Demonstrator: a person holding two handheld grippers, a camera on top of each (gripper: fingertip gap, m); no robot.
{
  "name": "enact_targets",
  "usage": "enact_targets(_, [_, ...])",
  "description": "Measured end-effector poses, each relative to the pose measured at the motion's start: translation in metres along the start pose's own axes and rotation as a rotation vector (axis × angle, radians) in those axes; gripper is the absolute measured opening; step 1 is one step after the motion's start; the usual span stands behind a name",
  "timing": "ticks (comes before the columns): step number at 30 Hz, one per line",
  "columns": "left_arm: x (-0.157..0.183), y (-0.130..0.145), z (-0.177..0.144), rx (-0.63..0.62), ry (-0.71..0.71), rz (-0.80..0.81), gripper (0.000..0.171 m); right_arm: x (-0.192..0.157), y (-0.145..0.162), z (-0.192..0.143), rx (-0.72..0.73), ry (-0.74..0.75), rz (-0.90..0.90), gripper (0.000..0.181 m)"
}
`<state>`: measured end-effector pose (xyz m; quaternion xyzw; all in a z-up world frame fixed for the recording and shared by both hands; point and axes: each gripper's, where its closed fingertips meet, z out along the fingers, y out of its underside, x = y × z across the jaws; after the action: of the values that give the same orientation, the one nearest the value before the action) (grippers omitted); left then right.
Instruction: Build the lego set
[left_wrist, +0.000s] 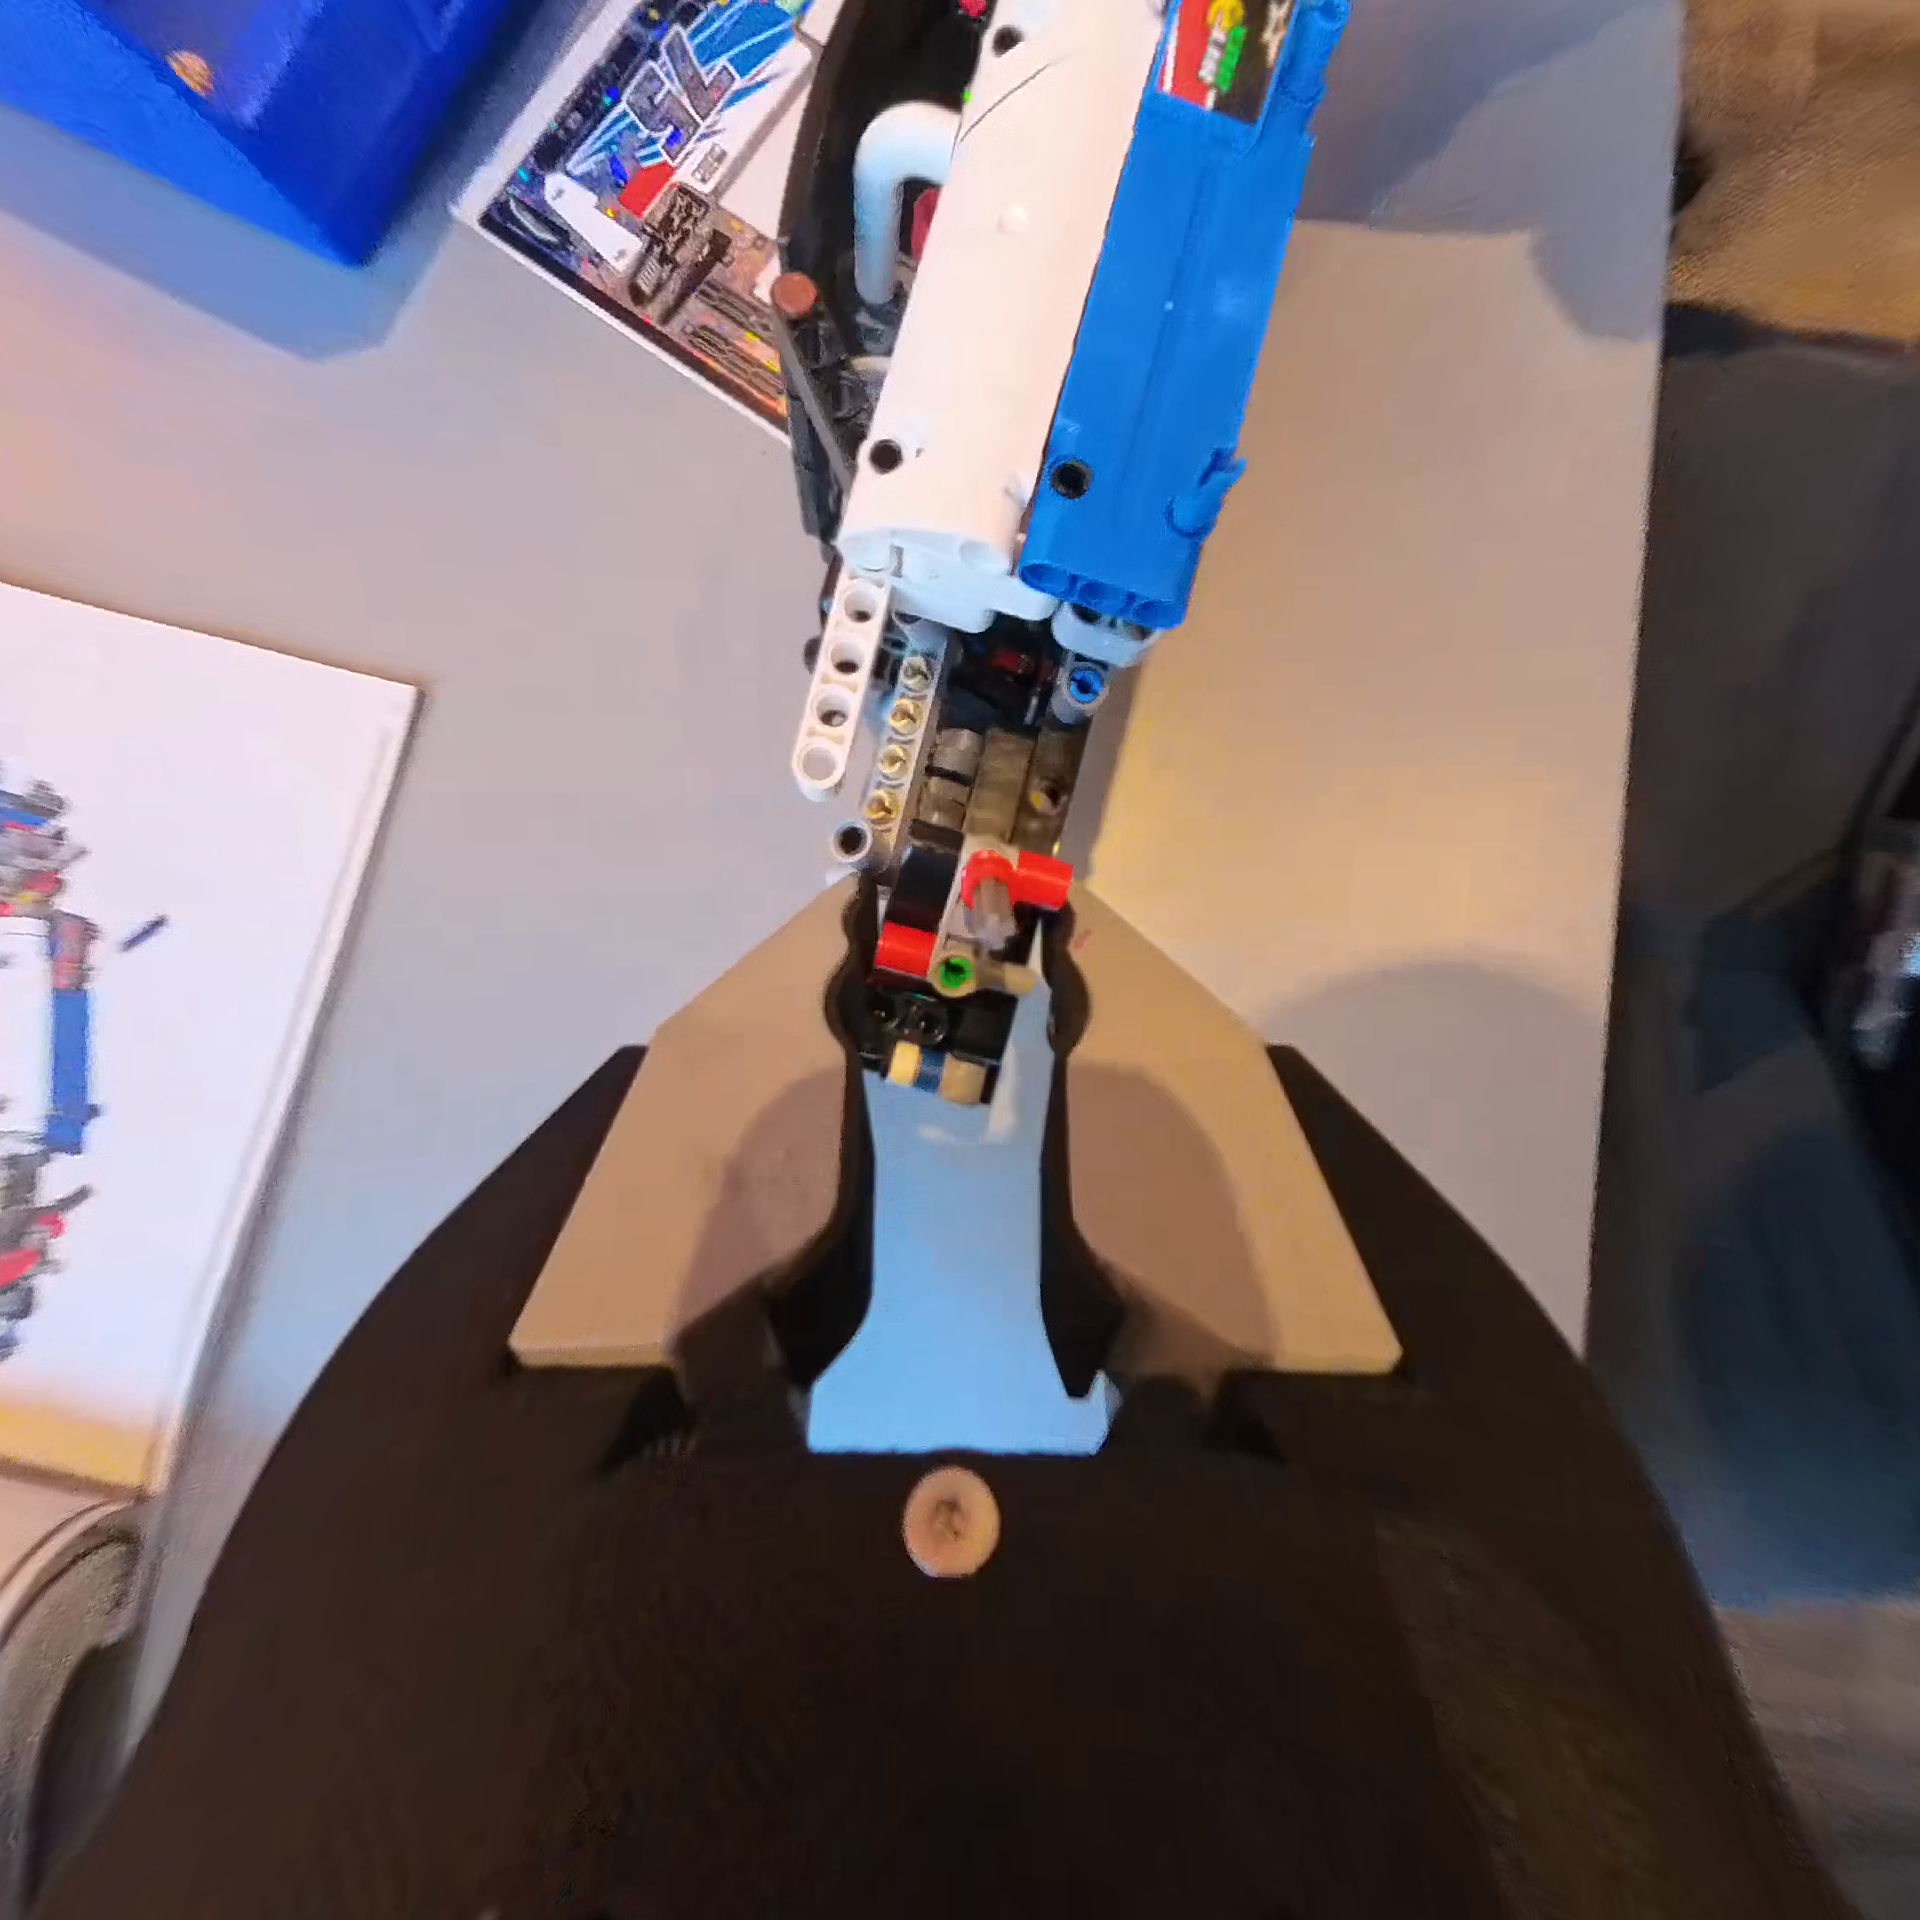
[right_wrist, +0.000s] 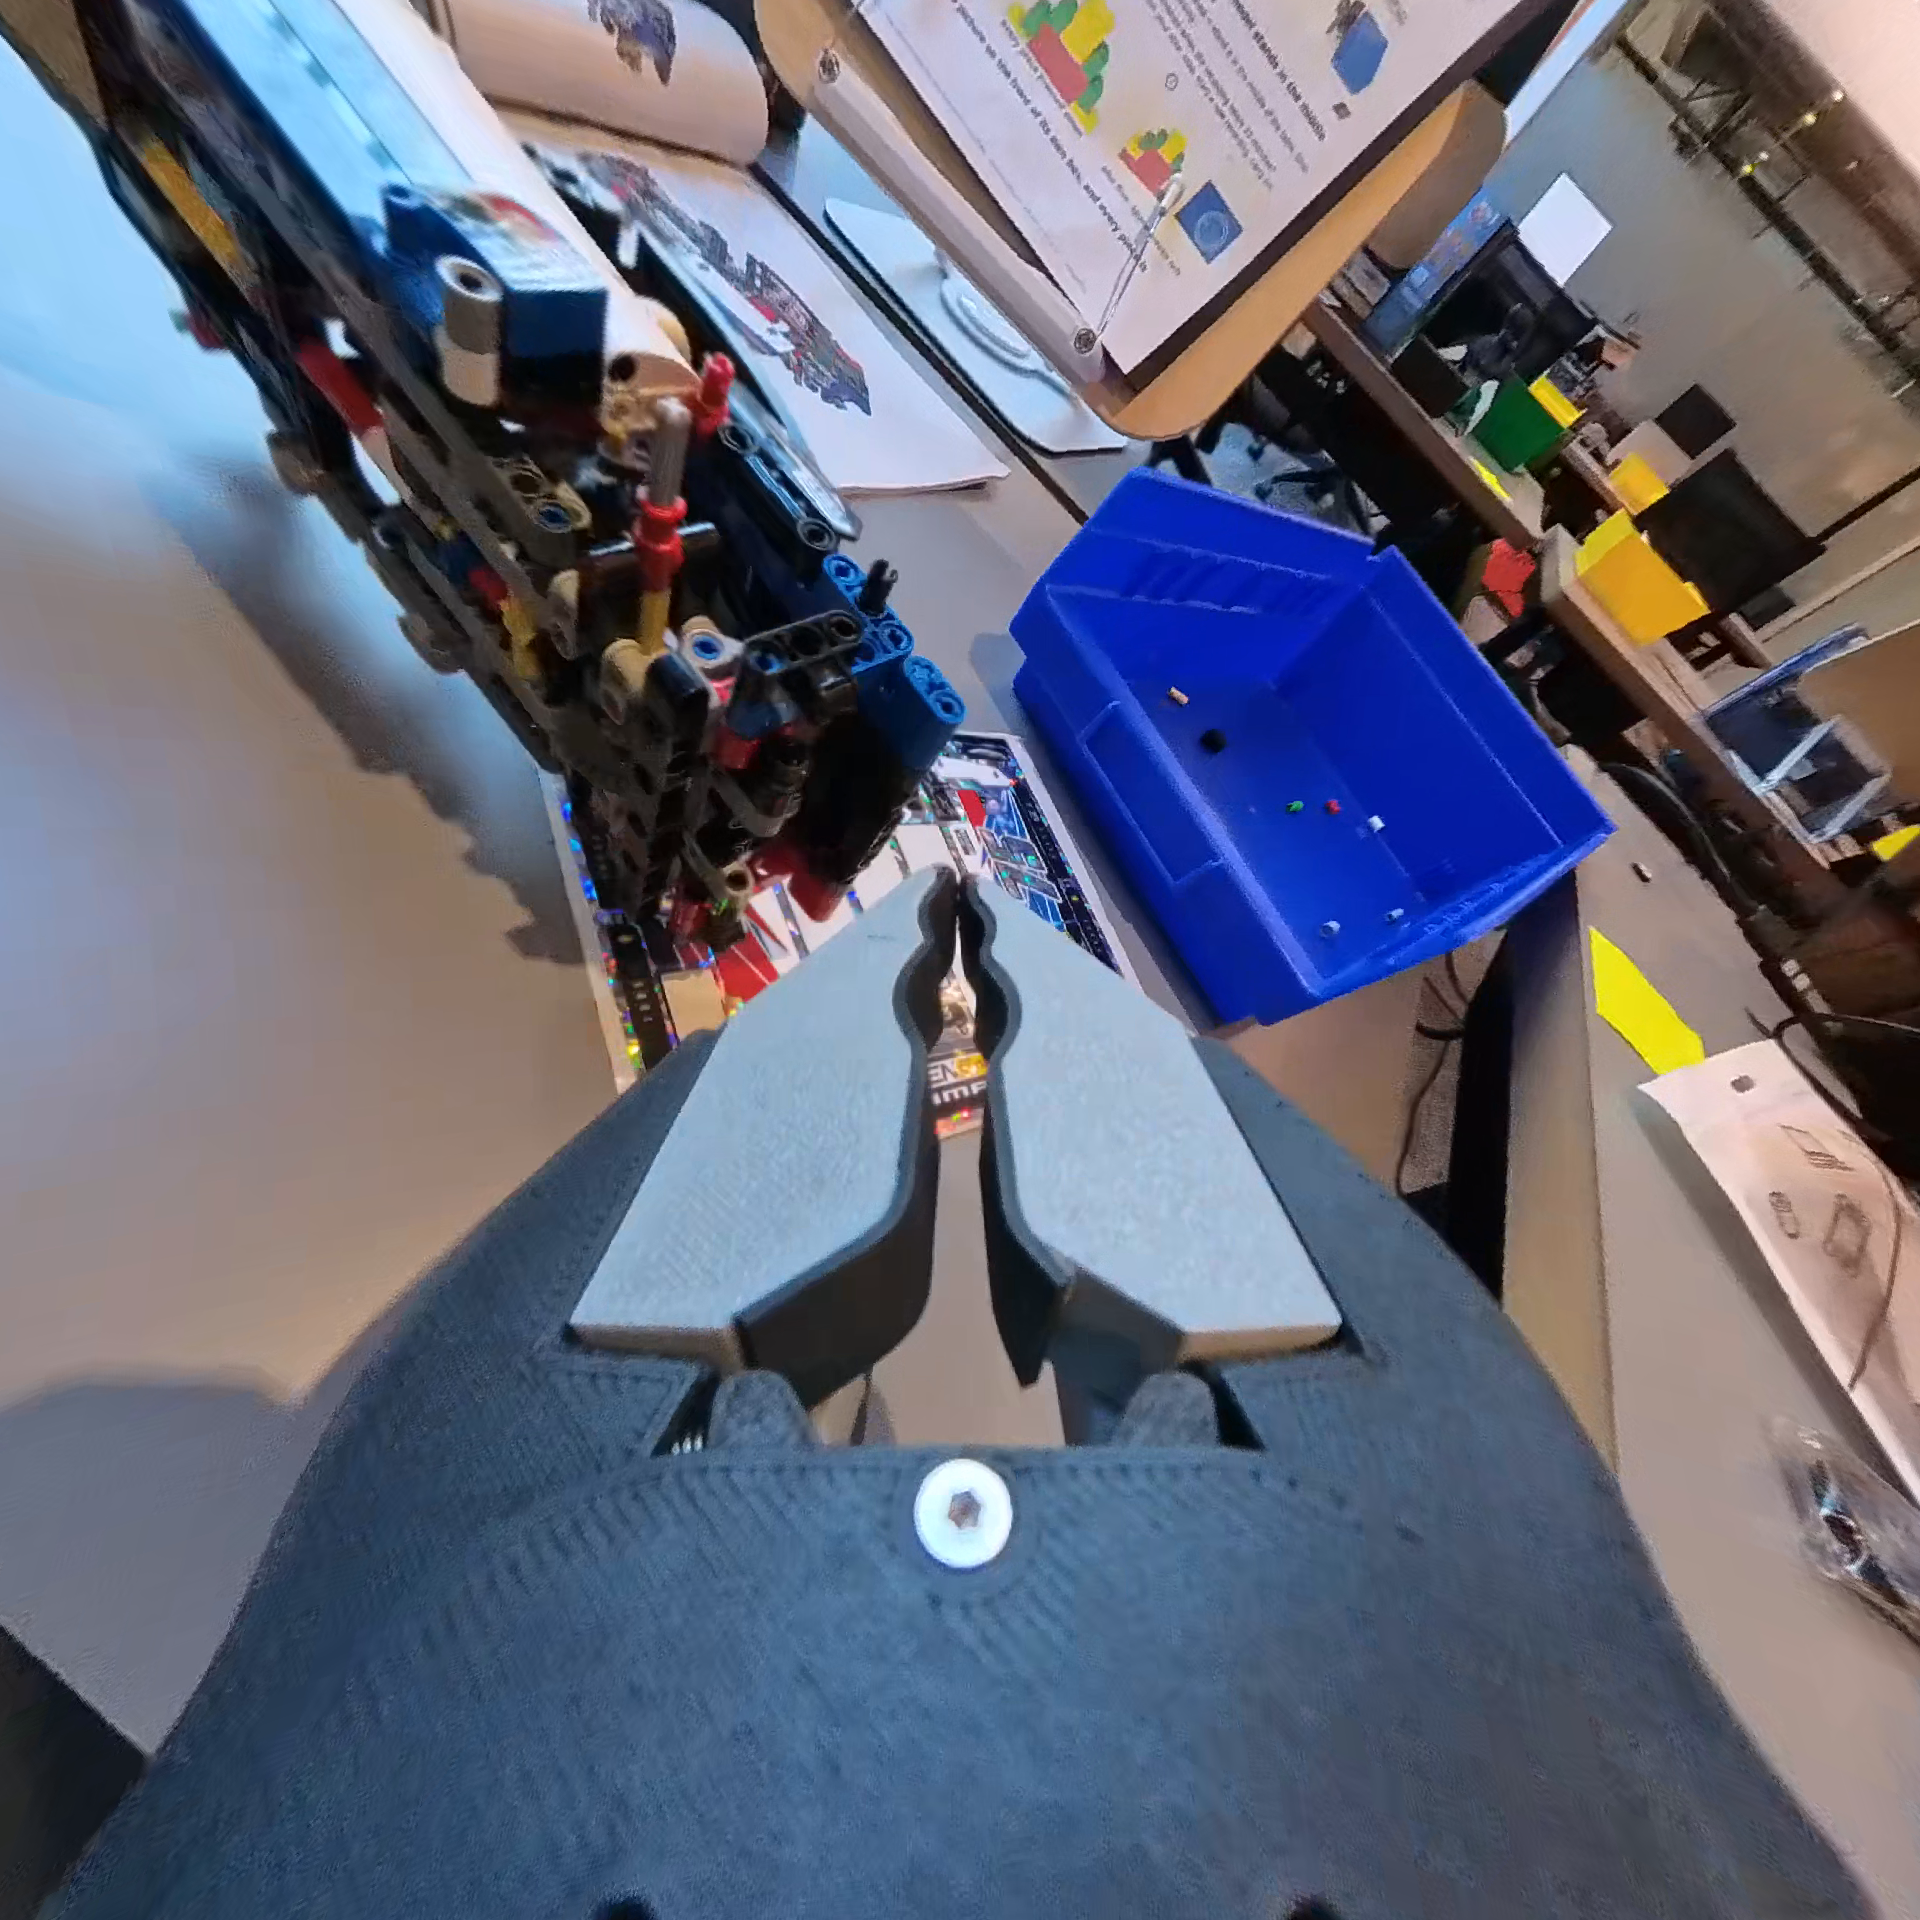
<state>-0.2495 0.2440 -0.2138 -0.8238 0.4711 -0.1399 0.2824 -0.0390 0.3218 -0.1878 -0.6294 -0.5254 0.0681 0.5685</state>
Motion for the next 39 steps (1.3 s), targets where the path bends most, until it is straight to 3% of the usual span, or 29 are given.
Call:
enact_targets(8, [-0.013,0.002,0.004,0.088,0.17,-0.205,0.026,-0.013,0.005,0.005,0.0,-0.102,0.089,0.0])
enact_targets(16, [-0.018,0.007,0.009,0.189,0.239,-0.285,0.025,-0.038,0.003,0.021,0.021,-0.185,0.107,0.0])
enact_targets(29, [-0.027,0.008,0.012,0.309,0.28,-0.269,0.026,-0.031,-0.009,0.047,0.11,-0.065,0.133,0.002])
enact_targets(39, [-0.028,0.009,0.012,0.375,0.269,-0.27,0.027,0.004,-0.017,0.025,0.306,0.26,0.023,0.0])
